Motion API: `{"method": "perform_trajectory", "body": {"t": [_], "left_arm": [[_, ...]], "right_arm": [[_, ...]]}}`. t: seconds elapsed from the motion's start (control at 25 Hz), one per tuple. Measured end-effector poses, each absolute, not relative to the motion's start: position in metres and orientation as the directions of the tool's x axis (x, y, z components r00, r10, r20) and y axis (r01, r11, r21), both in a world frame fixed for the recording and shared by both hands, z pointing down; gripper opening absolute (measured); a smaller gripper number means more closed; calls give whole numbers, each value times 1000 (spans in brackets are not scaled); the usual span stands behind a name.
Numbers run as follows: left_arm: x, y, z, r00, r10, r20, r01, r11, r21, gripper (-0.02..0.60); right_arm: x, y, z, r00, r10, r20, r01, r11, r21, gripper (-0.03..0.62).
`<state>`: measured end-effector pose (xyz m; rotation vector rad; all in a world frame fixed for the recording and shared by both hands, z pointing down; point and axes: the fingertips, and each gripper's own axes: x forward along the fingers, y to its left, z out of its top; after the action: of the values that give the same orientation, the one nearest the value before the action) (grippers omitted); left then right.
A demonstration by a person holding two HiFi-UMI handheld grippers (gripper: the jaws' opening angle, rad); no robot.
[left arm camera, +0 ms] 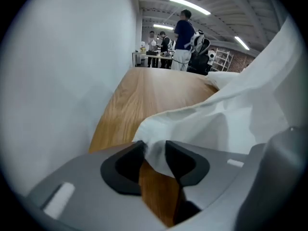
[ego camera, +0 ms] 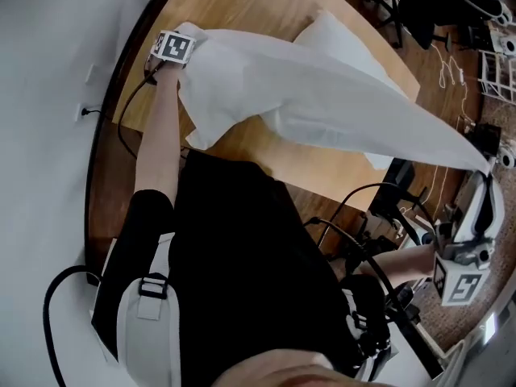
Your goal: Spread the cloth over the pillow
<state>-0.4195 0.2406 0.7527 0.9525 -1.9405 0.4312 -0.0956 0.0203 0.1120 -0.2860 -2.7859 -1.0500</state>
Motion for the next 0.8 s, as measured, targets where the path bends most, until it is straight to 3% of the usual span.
{"method": "perform_trajectory", "body": {"t": [0.08,0.2,0.32,0.48,0.6,0.72,0.8], "left_arm": [[-417,239,748,-306,-518,799,-725,671,158,40],[-431,252,708,-424,-641,640,-626,718,304,25],[-455,275,622,-578,-710,403,-603,704,376,21],[-449,289,448,-661,-750,32,-709,638,299,18],[-402,283,317,-617,-759,-207,-785,574,233,17],[-338,280,230,-568,-745,-350,-814,570,108,17],[-304,277,202,-574,-724,-384,-794,607,41,17]], "right_arm": [[-81,12,111,-977,76,201,188,755,628,20],[-64,-9,106,-981,9,194,130,771,624,20],[-46,-45,100,-982,-106,159,22,765,644,20],[50,-112,94,-913,-402,68,-268,718,642,20],[127,-164,98,-871,-488,58,-387,753,533,20],[193,-184,81,-833,-549,-73,-515,719,468,20],[228,-200,88,-802,-590,-94,-564,694,448,20]]}}
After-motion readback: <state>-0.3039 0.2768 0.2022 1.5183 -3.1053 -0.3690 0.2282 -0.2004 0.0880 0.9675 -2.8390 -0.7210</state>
